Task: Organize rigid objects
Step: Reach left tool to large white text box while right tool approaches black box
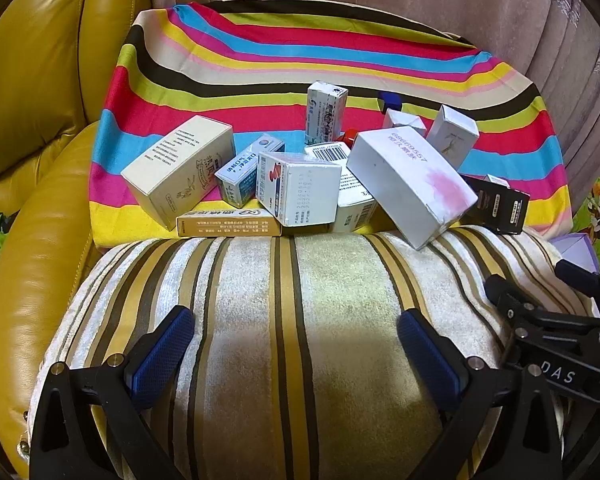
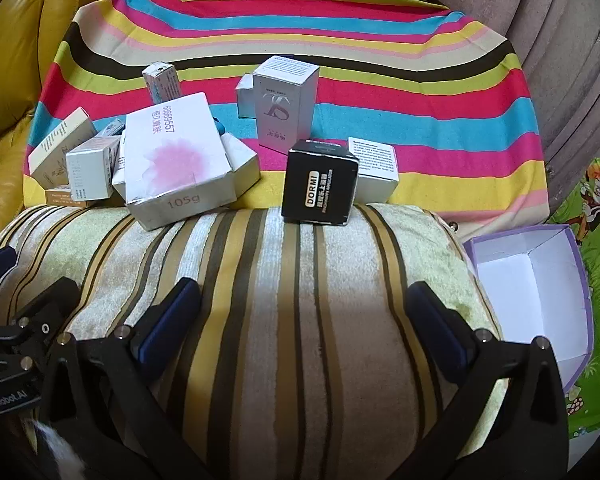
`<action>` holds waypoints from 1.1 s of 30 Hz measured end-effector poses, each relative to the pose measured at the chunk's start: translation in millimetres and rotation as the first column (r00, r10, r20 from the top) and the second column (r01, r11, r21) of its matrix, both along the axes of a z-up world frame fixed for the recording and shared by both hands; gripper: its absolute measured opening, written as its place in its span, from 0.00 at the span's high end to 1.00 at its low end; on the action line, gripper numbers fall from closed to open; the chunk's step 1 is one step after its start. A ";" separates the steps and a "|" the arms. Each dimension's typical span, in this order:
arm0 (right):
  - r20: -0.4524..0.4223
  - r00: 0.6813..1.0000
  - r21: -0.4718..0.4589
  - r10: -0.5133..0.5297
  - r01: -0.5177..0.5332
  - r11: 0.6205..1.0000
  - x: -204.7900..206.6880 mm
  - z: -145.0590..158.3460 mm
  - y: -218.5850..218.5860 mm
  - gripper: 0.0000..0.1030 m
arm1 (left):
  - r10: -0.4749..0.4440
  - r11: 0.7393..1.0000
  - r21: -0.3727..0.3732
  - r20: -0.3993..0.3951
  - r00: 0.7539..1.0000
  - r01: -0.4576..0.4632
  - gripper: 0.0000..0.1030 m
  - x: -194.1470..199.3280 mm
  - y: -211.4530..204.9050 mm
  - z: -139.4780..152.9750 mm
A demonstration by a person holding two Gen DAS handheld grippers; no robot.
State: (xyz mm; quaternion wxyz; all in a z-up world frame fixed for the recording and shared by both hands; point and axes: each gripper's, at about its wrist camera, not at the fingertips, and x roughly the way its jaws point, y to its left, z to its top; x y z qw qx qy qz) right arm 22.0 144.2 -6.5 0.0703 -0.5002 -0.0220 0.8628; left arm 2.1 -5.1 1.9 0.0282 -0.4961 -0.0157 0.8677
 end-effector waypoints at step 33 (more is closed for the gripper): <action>-0.223 0.975 -0.052 -0.021 0.010 0.999 -64.3 54.0 91.9 0.00 | 0.003 0.997 0.077 -0.125 0.992 0.006 0.00 -61.7 -60.1 39.0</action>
